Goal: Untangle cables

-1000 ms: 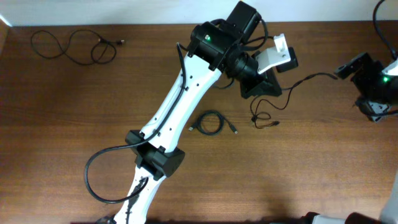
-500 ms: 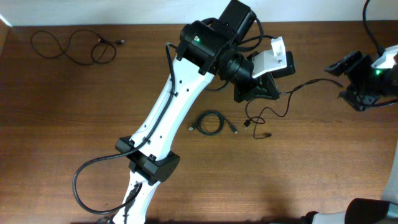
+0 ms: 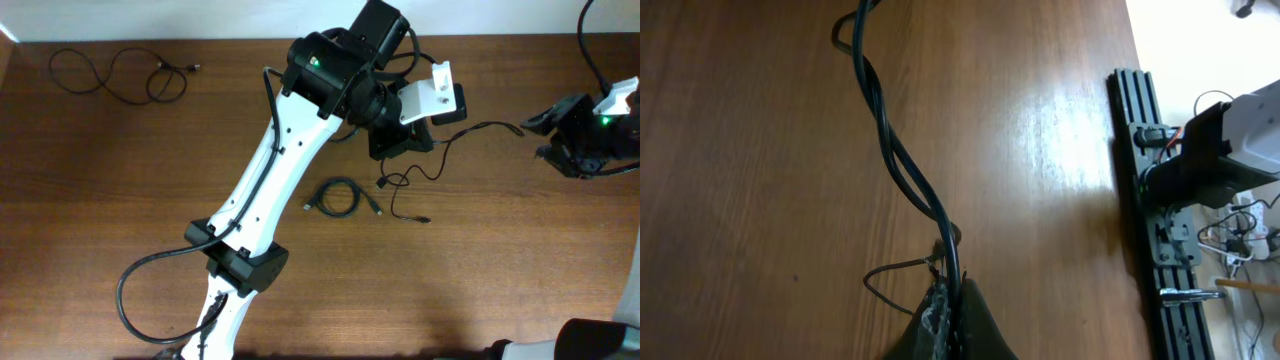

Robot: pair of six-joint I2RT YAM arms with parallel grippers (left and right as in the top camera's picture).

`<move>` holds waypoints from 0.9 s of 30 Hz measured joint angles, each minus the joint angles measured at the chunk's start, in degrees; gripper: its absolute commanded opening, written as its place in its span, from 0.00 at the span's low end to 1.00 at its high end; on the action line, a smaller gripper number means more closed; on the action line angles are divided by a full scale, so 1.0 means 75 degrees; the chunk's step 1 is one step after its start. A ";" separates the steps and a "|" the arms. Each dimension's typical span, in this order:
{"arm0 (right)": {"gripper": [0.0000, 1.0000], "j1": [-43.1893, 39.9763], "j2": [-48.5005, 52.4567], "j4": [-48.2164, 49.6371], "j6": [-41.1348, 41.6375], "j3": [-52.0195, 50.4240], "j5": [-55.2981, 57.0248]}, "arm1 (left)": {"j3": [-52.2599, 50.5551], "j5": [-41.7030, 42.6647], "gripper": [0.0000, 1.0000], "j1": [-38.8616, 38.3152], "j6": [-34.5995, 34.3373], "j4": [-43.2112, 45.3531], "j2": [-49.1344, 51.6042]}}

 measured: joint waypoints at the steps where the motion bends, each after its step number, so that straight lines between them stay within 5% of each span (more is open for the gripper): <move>1: 0.53 0.0000 0.0000 -0.0015 -0.0006 0.0000 0.0000 | 0.0000 0.0000 0.00 0.0000 0.0000 0.0003 0.0000; 7: 0.51 0.0000 0.0000 -0.0070 -0.0006 0.0000 0.0000 | 0.0000 0.0286 0.00 0.0000 0.0230 0.0067 0.0000; 10: 0.39 0.0000 0.0000 -0.0143 -0.0012 0.0000 -0.0006 | 0.0000 0.0437 0.00 0.0000 0.0312 0.0154 0.0000; 27: 0.39 0.0000 0.0000 -0.0947 -0.0262 0.0000 -0.0189 | 0.0000 0.0513 0.00 0.0000 0.0399 0.1072 -0.0003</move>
